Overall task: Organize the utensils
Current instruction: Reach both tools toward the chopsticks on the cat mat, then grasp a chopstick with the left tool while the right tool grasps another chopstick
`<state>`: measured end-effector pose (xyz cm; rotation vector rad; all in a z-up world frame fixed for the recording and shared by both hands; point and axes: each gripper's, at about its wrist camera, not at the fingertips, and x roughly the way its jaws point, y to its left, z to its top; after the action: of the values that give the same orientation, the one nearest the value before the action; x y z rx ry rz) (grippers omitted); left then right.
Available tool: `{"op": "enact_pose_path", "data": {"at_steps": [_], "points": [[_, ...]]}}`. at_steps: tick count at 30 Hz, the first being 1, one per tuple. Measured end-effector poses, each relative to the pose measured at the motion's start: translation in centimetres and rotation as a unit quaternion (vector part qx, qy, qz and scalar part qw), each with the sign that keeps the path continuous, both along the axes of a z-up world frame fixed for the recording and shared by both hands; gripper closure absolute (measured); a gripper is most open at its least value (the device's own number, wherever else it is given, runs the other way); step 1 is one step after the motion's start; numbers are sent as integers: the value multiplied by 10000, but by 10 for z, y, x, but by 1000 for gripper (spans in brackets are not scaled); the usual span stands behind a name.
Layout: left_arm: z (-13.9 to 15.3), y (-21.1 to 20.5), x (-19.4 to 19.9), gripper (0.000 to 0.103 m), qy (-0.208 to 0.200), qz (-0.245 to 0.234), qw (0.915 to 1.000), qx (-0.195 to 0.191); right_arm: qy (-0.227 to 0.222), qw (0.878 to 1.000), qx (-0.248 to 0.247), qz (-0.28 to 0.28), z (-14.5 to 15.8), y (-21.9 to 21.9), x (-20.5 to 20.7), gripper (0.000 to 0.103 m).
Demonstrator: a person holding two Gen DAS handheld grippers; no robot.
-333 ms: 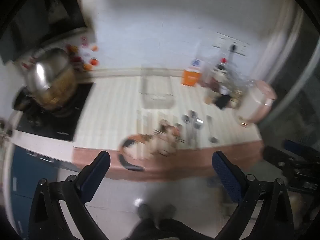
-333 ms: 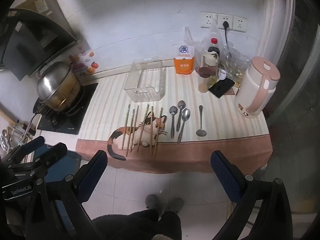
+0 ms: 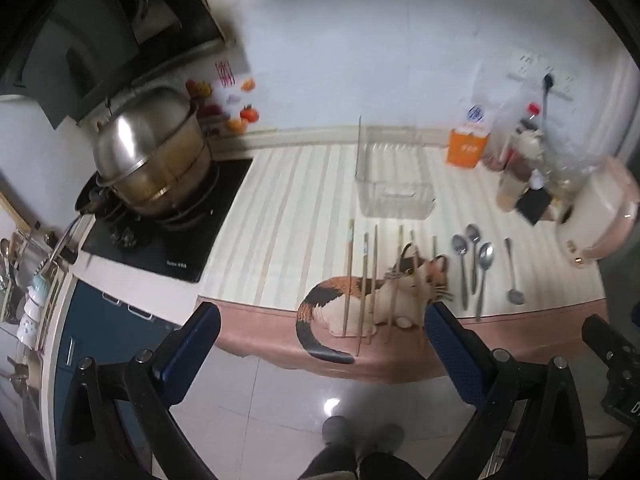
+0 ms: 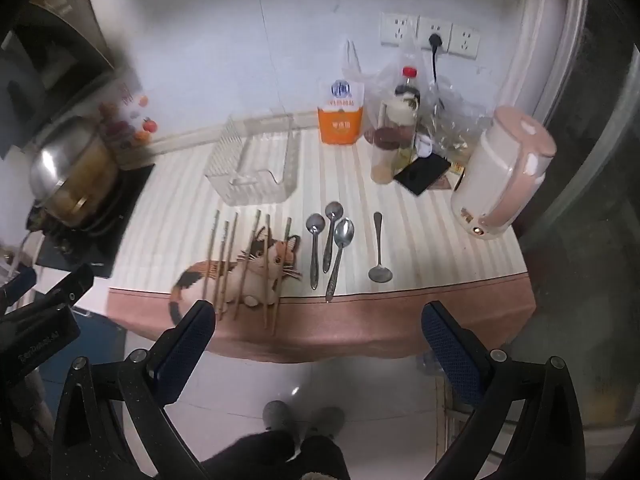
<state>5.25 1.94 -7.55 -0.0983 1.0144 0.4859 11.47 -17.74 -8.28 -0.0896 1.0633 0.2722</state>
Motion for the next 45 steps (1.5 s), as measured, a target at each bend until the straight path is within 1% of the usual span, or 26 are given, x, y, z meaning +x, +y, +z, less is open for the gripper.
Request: {"op": "enact_pose_path", "data": {"at_steps": [8, 10, 12, 15, 16, 18, 19, 20, 21, 22, 24, 25, 27, 28, 29, 30, 31, 33, 35, 36, 37, 38, 41, 42, 43, 45], "points": [[-71, 28, 53, 0, 674, 49, 9976, -177, 683, 9974, -138, -203, -81, 29, 59, 3], [-93, 41, 65, 0, 805, -37, 9963, -306, 856, 9960, -70, -228, -100, 37, 73, 8], [-113, 52, 76, 0, 932, -113, 9947, -417, 1099, 9935, -45, -276, -121, 47, 89, 21], [-150, 87, 95, 0, 1182, -105, 9887, -912, 1425, 9892, -11, -349, -154, 64, 112, 38], [-160, 98, 99, 0, 1224, -67, 9867, -1065, 1492, 9881, -41, -374, -163, 68, 117, 41], [-180, 115, 104, 3, 1266, -20, 9818, -1416, 1637, 9857, -20, -396, -182, 76, 126, 57], [-192, 121, 109, 6, 1302, -40, 9777, -1649, 1723, 9842, -40, -408, -192, 81, 131, 60], [-205, 125, 114, 15, 1380, -105, 9719, -1904, 1785, 9830, -57, -417, -202, 85, 135, 67], [-212, 125, 120, 20, 1456, -136, 9695, -1967, 1823, 9823, -84, -421, -208, 87, 139, 73], [-223, 124, 125, 26, 1550, -209, 9656, -2076, 1884, 9811, -124, -428, -216, 91, 143, 74], [-241, 119, 131, 28, 1682, -320, 9599, -2222, 1996, 9787, -163, -458, -228, 96, 149, 74], [-246, 116, 135, 28, 1692, -379, 9580, -2285, 2037, 9778, -164, -467, -233, 98, 152, 74], [-253, 108, 143, 42, 1721, -491, 9567, -2298, 2105, 9762, -189, -492, -242, 103, 157, 74], [-256, 105, 147, 60, 1736, -536, 9565, -2281, 2132, 9755, -187, -507, -246, 105, 159, 74], [-258, 103, 150, 69, 1768, -570, 9566, -2246, 2169, 9747, -175, -514, -250, 107, 162, 74], [-255, 99, 154, 78, 1676, -659, 9611, -2096, 2202, 9739, -188, -528, -254, 110, 164, 74], [-257, 97, 157, 99, 1703, -743, 9600, -2094, 2221, 9733, -209, -533, -258, 113, 166, 74], [-256, 97, 158, 99, 1721, -752, 9607, -2046, 2297, 9718, -231, -489, -268, 121, 169, 74], [-255, 97, 154, 99, 1743, -764, 9613, -1994, 2376, 9694, -432, -453, -280, 129, 170, 74], [-254, 101, 152, 99, 1770, -754, 9612, -1975, 2238, 9723, -513, -428, -280, 133, 168, 76], [-254, 106, 146, 99, 1798, -748, 9607, -1979, 2188, 9730, -645, -361, -280, 139, 167, 83], [-254, 108, 141, 99, 1830, -733, 9600, -1988, 2194, 9712, -843, -393, -280, 141, 164, 96], [-254, 106, 133, 98, 1844, -759, 9591, -2009, 2389, 9641, -1027, -545, -277, 134, 154, 96], [-253, 105, 135, 98, 1848, -806, 9592, -1981, 2396, 9639, -1026, -550, -276, 133, 155, 96], [-256, 105, 134, 94, 1840, -839, 9599, -1943, 2395, 9641, -1005, -559, -275, 134, 155, 96], [-258, 104, 134, 93, 1837, -935, 9612, -1831, 2429, 9627, -1058, -542, -273, 138, 157, 95]]}}
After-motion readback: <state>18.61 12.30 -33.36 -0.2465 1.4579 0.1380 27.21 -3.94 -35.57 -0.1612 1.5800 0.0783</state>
